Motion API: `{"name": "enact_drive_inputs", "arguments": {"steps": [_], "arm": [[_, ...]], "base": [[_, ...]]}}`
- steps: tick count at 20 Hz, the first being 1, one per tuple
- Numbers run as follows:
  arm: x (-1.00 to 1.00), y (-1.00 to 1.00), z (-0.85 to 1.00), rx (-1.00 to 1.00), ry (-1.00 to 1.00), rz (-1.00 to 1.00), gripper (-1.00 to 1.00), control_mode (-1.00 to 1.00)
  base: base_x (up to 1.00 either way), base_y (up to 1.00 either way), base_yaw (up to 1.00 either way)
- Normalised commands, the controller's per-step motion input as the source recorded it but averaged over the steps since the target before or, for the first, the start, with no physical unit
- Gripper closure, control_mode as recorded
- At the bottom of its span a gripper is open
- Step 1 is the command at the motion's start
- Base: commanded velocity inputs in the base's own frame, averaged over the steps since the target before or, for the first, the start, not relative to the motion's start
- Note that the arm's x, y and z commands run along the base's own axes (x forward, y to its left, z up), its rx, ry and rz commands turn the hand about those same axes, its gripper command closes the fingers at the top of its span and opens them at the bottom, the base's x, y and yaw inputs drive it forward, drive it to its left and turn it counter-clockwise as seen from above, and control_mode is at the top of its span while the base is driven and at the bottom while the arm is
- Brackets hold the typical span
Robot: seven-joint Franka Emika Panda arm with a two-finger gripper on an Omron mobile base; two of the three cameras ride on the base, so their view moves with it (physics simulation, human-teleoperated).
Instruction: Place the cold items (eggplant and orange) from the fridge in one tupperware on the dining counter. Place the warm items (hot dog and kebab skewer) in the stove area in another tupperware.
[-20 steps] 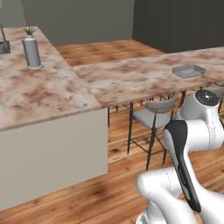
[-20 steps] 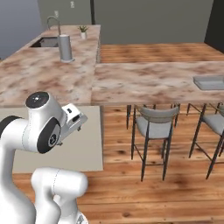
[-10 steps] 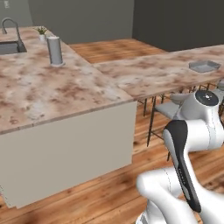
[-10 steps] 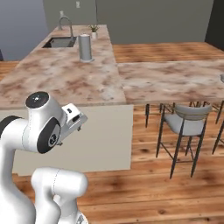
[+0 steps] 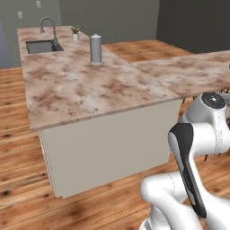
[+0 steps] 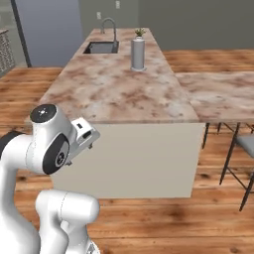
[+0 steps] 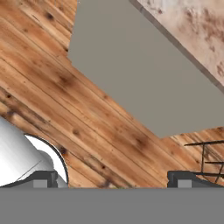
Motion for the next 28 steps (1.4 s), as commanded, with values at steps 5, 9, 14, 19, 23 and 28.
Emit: {"name": "enact_drive_inputs", "arguments": {"steps": [5, 9, 14, 19, 23, 28], "arm": [[0.0, 0.0, 0.0, 0.0, 0.0, 0.0, -1.0, 1.0], [0.0, 0.0, 0.0, 0.0, 0.0, 0.0, -1.0, 1.0], [0.0, 0.0, 0.0, 0.0, 0.0, 0.0, -1.0, 1.0], [0.0, 0.0, 0.0, 0.0, 0.0, 0.0, -1.0, 1.0], [0.0, 0.0, 0.0, 0.0, 0.0, 0.0, -1.0, 1.0], [0.0, 0.0, 0.0, 0.0, 0.0, 0.0, -1.0, 1.0]], "base": [[0.02, 1.0, 0.46], [0.23, 1.0, 0.52], [0.51, 0.9, 0.48], [0.55, 0.76, 0.39], [0.71, 0.34, 0.29], [0.81, 0.12, 0.25]]}}
